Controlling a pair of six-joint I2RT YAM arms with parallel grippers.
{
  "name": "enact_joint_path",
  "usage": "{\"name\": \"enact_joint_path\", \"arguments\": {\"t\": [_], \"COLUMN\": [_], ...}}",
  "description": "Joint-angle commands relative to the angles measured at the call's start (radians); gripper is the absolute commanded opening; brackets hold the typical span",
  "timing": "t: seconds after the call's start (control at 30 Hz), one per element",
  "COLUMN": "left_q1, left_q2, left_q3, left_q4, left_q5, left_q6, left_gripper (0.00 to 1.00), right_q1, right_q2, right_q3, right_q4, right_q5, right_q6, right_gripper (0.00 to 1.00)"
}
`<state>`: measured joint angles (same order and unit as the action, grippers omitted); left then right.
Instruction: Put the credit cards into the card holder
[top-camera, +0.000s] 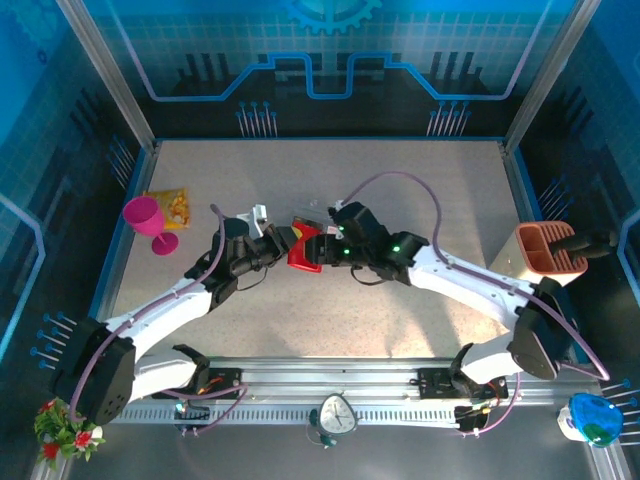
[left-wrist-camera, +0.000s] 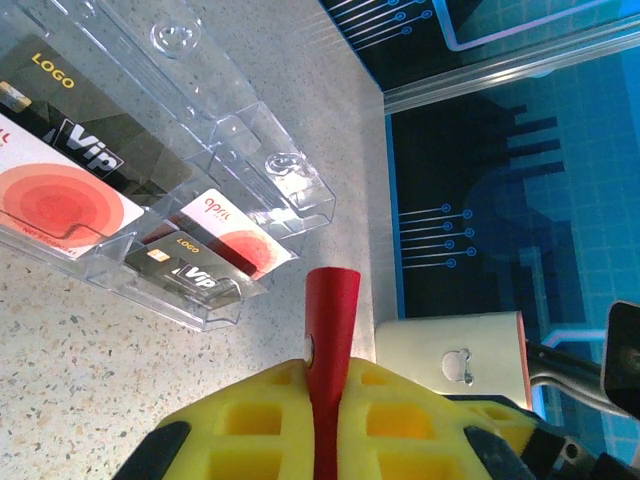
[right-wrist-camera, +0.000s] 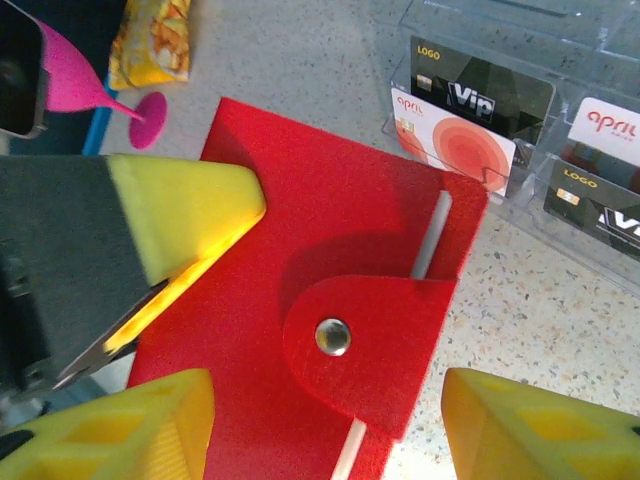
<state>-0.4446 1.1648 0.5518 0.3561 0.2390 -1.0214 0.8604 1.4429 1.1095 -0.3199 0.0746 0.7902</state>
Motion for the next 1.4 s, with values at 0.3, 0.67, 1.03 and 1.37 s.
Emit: {"name": "enact_joint_path", "arguments": {"t": [0.3,0.67,1.03,1.37], "left_q1": [-0.028,-0.037,-0.036,-0.038], "left_q2": [-0.068,-0.135,-0.163,-0.103], "left_q3": [-0.016,-0.045,-0.031,0.005], "left_q4": [-0.023,-0.031,0.014,0.121], "left_q5": [-0.039,-0.052,-0.095,-0.066], "left_q6": [0.015,-0.004,-0.060,-0.119], "left_gripper": [0.00,0.00,0.00,0.00], "right_q1": [0.059,0.039,-0.109,-0.108], "right_q2": [0.144,0.069,-0.471,-0.372], "right_q3": [0.016,-0.143,-0.545,-0.554], "right_q4": [-0.054,-0.080,0.196,0.678], "right_q5": [0.390,0.494,0.035,-0.241], "right_q6": [0.007,0.118,0.143,0.272], "right_gripper": [0.51,0.44,0.54,0.67]}}
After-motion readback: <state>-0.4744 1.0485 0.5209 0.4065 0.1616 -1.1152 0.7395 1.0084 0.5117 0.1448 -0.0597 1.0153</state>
